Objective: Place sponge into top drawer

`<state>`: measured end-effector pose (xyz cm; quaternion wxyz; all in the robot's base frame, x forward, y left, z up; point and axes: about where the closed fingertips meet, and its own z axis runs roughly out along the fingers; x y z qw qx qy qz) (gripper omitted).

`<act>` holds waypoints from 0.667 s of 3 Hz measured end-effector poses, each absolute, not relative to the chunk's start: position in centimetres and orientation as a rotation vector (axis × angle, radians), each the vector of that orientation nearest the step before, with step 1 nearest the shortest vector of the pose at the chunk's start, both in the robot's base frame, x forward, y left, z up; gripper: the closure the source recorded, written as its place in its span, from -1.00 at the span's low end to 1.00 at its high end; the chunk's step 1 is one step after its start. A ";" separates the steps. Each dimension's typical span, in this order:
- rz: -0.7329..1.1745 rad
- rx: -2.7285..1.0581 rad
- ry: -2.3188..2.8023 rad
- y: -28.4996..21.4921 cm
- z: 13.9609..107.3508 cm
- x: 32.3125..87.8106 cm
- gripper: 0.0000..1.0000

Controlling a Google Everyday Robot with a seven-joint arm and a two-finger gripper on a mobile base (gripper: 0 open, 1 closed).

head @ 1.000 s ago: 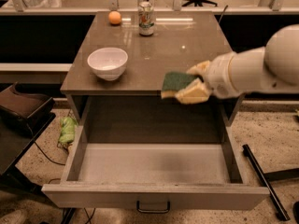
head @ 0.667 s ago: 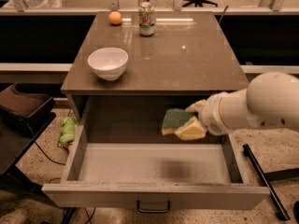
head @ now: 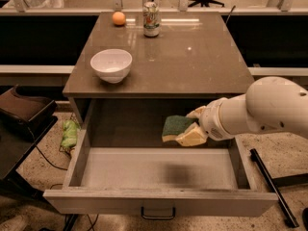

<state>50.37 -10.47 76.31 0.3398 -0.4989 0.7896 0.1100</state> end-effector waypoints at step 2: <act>0.557 -1.328 1.991 -2.2 66.1 52.3 0.95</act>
Offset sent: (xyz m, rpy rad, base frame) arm 0.0286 0.1217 -0.1554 0.2456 0.0988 0.1738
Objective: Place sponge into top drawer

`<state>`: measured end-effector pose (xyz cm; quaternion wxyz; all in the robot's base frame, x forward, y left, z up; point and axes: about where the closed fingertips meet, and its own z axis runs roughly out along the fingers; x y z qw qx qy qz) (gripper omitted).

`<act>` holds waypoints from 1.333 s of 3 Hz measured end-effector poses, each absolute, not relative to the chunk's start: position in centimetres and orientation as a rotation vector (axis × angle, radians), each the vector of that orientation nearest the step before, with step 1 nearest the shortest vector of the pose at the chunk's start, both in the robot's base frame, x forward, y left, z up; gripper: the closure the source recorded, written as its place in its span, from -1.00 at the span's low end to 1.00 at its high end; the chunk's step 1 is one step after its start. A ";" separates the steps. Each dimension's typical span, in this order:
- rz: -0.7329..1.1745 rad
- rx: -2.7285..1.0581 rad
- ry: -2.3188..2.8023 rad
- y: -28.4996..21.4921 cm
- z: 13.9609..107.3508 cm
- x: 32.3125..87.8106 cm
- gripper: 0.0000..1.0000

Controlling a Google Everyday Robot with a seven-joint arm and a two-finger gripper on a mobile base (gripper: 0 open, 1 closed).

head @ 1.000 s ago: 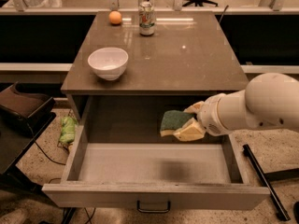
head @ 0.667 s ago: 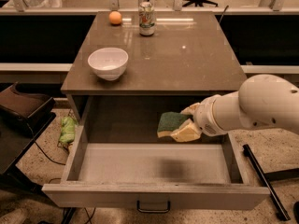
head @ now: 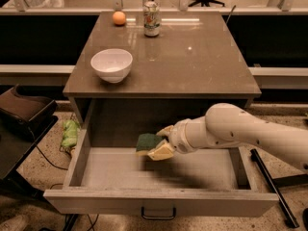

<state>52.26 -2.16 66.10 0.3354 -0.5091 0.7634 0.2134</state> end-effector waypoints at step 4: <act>0.559 -1.335 1.996 -2.0 66.3 52.0 -0.89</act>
Offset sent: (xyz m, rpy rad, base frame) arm -0.0013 -0.0016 0.0008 -0.0029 0.0059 -0.0026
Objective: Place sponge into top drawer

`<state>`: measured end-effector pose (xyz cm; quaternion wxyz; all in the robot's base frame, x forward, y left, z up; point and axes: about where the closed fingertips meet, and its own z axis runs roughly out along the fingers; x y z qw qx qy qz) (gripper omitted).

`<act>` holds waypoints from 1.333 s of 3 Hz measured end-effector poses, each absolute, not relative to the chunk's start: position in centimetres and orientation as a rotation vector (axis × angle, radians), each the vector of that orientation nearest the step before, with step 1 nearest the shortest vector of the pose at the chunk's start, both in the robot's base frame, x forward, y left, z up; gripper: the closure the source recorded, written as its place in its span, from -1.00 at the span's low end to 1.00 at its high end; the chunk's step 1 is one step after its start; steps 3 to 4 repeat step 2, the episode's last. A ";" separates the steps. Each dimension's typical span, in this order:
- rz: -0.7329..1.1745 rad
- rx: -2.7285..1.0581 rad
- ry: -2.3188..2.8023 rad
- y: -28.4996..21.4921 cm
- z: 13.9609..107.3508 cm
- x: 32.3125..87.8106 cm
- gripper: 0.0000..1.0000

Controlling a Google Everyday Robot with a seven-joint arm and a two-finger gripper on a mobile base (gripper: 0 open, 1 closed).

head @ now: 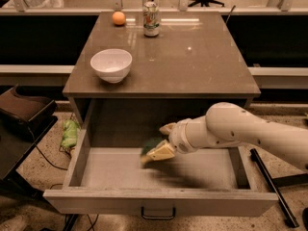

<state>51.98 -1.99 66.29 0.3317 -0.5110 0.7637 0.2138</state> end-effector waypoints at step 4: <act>0.560 -1.337 1.995 -1.9 66.3 52.0 -1.00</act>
Offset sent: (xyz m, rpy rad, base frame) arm -0.0003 0.0009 -0.0001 -0.0001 0.0002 0.0018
